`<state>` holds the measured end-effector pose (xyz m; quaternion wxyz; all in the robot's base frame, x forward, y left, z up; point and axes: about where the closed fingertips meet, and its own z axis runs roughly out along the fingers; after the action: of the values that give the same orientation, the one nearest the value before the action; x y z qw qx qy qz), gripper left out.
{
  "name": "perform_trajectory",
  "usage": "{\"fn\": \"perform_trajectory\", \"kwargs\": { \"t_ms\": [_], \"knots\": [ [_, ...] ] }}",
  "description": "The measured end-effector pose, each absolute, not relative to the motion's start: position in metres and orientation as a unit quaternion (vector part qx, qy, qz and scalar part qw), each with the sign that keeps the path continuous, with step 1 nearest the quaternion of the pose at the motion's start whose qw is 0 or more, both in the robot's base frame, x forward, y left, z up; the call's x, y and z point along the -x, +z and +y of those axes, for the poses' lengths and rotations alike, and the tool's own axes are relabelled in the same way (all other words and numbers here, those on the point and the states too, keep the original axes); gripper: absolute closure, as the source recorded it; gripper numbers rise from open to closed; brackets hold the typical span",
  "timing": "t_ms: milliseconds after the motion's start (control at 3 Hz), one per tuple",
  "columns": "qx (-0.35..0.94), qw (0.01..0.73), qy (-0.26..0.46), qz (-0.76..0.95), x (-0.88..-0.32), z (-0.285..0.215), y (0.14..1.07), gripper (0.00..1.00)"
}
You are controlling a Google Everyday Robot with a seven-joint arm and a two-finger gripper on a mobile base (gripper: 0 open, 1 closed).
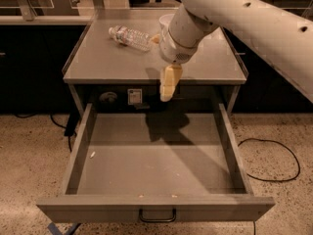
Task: Place water bottle into top drawer
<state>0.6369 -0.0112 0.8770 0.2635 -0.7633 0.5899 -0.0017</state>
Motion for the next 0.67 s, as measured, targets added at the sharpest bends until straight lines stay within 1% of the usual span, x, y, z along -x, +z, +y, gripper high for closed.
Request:
{"fn": "perform_trajectory", "kwargs": {
  "t_ms": [333,667],
  "knots": [
    [0.782,0.258,-0.028,0.567,-0.667,-0.005,0.882,0.00],
    [0.807,0.233,-0.017,0.542,-0.695,0.000,0.872,0.00]
  ]
}}
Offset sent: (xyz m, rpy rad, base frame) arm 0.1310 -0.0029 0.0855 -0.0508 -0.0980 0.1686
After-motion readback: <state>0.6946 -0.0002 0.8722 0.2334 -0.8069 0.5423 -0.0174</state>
